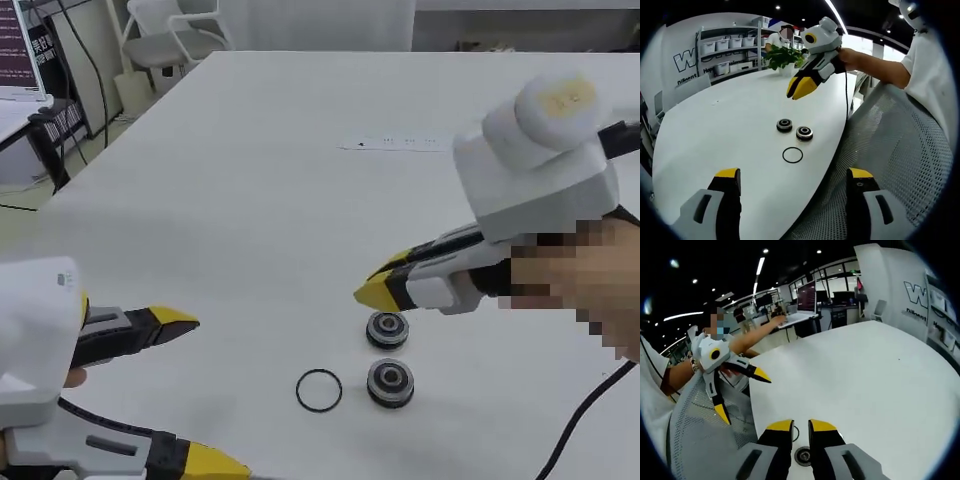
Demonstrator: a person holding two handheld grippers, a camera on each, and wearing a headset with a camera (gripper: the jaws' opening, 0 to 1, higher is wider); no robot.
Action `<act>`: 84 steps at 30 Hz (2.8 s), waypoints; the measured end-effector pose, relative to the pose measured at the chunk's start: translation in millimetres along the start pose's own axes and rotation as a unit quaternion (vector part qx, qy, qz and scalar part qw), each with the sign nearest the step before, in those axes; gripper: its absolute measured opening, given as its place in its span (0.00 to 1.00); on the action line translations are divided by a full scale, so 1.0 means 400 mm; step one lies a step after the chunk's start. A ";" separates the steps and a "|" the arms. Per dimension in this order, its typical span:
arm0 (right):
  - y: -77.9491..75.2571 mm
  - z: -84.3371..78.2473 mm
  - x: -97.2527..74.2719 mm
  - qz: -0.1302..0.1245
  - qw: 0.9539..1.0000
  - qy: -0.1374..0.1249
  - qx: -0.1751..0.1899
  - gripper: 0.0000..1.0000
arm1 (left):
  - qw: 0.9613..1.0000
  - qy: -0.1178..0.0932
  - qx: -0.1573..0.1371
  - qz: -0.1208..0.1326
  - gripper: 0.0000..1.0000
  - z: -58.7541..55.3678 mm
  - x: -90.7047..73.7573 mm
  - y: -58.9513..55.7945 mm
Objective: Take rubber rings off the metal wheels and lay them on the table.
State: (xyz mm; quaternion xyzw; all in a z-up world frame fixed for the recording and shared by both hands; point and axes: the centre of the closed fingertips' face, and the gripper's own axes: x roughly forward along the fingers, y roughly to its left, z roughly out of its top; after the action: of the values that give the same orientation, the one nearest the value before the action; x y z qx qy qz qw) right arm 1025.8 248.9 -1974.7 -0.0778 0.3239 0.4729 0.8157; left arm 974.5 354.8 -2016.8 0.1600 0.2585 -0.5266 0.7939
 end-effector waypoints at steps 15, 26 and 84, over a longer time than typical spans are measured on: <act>-0.054 -0.097 -0.026 -0.002 1.000 0.016 -0.008 0.16 | 0.999 -0.016 0.034 0.001 0.87 0.042 -0.004 0.003; -0.038 -0.200 0.009 0.027 0.996 0.079 -0.029 0.18 | 0.995 -0.012 0.097 -0.022 0.87 0.134 0.011 -0.006; -0.031 -0.288 0.075 0.049 0.990 0.114 -0.062 0.20 | 0.988 -0.007 0.125 -0.087 0.22 0.109 0.352 -0.066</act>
State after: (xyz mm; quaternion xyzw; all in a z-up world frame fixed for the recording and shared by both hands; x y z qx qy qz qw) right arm 993.9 213.9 -2084.8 -0.1654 0.3887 0.5195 0.7427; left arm 1004.9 215.3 -2062.2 0.2315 0.1978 -0.6232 0.7204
